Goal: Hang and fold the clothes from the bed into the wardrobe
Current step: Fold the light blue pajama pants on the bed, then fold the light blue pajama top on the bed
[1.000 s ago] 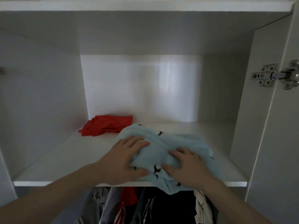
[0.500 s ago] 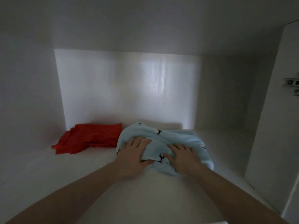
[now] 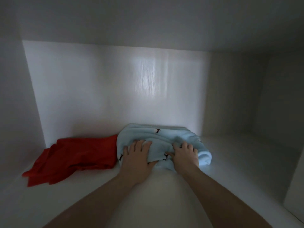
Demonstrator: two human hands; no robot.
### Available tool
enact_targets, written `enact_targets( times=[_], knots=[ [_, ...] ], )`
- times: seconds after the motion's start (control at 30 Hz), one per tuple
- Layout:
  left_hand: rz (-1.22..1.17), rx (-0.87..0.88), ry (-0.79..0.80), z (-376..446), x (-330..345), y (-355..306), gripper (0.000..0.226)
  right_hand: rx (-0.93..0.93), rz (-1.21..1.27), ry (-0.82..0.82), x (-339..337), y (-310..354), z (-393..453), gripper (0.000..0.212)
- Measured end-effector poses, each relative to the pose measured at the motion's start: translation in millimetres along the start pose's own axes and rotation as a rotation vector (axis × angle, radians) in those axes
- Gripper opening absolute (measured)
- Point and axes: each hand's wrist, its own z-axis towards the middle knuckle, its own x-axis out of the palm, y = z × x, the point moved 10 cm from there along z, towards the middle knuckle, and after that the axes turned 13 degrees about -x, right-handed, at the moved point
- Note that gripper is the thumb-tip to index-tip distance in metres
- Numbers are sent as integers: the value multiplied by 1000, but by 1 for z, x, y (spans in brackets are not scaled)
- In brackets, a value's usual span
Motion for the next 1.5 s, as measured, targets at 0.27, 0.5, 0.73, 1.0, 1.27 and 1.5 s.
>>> enact_targets(
  times=[0.27,0.5,0.73,1.0,1.27,1.5],
  knots=[
    [-32,-2,-51,7,5,-2,71,-16,171,-98,10,-12,4,58],
    [60,70,-63,-13,-16,-17,76,-62,308,-101,11,-14,-51,62],
    [33,310,3,-83,-59,-79,74,2,423,-74,-15,-32,-156,76],
    [-532,671,239,-240,-153,-199,46,125,424,-300,-113,-76,-393,60],
    [-810,962,422,-467,-232,-309,41,524,426,-489,-163,-101,-723,46],
    [-942,1206,729,-710,-260,-386,35,1016,431,-590,-152,-61,-1001,40]
  ],
)
